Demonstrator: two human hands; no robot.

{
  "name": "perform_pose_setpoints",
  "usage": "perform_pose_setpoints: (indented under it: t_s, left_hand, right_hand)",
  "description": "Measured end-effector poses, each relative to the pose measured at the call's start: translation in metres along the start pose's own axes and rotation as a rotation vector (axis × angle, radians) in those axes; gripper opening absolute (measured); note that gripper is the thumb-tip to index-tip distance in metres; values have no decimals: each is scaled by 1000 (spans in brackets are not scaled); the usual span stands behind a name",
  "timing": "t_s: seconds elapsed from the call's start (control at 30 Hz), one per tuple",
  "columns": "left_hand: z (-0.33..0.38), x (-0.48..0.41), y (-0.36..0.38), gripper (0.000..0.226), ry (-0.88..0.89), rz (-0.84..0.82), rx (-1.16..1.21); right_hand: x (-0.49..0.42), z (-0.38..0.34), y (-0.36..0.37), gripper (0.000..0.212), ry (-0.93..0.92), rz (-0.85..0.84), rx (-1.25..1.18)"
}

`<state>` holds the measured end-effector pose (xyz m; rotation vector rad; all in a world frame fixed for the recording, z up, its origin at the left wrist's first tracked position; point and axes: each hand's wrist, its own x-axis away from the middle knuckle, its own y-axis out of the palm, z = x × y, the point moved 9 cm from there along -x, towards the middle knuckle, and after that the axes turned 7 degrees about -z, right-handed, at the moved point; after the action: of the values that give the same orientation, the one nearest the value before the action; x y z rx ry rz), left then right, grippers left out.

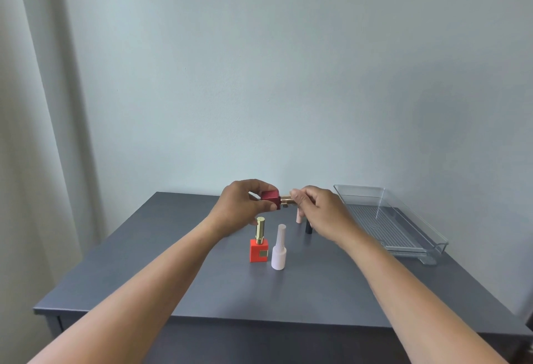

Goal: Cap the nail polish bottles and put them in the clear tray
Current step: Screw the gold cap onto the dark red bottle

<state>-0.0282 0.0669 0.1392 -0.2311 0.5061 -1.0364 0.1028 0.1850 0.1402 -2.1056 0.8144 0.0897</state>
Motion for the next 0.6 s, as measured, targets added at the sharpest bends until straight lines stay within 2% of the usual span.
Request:
perform_pose_setpoints:
  t_s: [0.07, 0.17, 0.23, 0.43, 0.6]
  left_hand:
    - [-3, 0, 1, 24, -15, -18, -3]
    - [-5, 1, -2, 25, -32, -12, -22]
    - [-2, 2, -3, 25, -18, -3, -74]
    - [17, 6, -7, 22, 77, 90, -428]
    - [33, 14, -5, 18, 191, 195, -634]
  right_hand:
    - [1, -2, 0, 22, -18, -5, 2]
    - [2, -12, 2, 30, -81, -27, 91]
    - [3, -20, 2, 22, -128, -20, 188]
    - [1, -30, -1, 17, -155, -40, 314]
    - [-7, -26, -6, 14, -88, -70, 228]
